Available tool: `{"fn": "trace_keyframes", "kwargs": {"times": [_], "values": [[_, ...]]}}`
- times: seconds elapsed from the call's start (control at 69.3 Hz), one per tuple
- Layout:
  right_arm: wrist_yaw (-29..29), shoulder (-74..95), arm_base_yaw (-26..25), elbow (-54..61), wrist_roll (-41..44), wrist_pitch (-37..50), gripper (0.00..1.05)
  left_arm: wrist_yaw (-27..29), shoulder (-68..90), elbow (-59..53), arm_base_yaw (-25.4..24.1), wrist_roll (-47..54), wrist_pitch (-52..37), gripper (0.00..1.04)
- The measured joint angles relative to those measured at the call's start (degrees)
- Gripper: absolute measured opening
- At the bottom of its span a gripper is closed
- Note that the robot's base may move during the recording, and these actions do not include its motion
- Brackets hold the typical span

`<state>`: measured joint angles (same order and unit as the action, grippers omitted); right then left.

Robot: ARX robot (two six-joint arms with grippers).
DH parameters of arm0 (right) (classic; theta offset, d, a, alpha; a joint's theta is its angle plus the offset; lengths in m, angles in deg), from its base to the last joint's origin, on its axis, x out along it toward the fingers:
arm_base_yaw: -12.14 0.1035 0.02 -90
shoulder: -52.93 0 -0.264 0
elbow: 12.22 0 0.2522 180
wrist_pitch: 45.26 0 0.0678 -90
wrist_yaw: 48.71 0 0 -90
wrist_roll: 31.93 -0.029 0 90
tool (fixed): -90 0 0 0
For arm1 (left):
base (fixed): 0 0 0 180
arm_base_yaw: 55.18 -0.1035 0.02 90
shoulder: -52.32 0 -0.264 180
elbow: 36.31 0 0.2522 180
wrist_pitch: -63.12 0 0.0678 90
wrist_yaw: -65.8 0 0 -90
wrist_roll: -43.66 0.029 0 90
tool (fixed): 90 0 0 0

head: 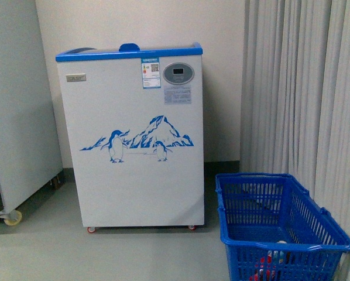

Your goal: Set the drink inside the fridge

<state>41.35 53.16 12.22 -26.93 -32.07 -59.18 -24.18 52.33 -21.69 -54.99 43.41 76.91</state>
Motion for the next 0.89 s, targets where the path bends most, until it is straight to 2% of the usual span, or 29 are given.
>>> {"fn": "trace_keyframes", "kwargs": {"times": [0.894], "values": [[0.0,0.0,0.0,0.0,0.0,0.0,0.97,0.0,0.0,0.0,0.0,0.0,0.0,0.97]]}}
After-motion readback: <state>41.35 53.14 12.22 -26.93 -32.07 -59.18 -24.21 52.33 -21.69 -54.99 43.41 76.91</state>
